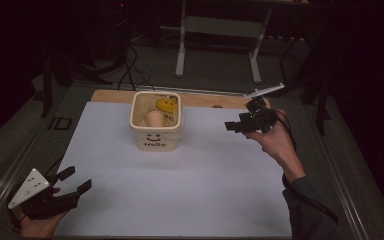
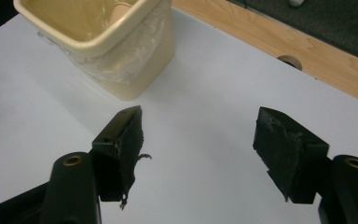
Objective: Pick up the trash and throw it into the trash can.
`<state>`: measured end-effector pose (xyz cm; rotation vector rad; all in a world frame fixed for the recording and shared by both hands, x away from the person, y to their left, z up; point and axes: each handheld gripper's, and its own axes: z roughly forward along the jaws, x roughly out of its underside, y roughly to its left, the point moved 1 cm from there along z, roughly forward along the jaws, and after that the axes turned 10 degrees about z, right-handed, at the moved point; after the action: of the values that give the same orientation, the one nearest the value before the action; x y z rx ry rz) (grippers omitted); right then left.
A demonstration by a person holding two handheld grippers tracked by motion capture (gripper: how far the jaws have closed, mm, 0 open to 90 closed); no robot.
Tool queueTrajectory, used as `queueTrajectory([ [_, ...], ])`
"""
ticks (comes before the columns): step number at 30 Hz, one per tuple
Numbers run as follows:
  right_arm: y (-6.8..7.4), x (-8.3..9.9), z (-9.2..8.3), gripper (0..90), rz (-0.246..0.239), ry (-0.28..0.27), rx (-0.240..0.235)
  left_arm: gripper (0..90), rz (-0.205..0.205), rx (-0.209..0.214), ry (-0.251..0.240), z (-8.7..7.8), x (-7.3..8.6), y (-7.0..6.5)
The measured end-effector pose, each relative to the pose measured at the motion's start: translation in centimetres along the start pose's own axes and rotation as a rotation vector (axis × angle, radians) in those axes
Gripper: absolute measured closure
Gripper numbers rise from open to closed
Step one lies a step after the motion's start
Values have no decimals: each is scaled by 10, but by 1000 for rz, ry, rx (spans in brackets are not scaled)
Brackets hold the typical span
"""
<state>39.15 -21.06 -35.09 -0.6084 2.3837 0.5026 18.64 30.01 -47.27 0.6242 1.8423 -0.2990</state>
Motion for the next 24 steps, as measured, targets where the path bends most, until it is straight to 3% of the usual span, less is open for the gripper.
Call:
queueTrajectory([
  [3,-4,14,-1,299,8,-40,-6,283,1,-1,2,0,0,0],
  [12,-8,62,-8,254,-28,-177,-23,281,-6,2,-3,-1,0,1],
  [18,-6,98,-10,235,-35,-275,-61,280,-5,5,0,0,0,1],
  [24,-2,128,-7,223,-58,-327,-86,280,-8,8,-5,-1,0,1],
])
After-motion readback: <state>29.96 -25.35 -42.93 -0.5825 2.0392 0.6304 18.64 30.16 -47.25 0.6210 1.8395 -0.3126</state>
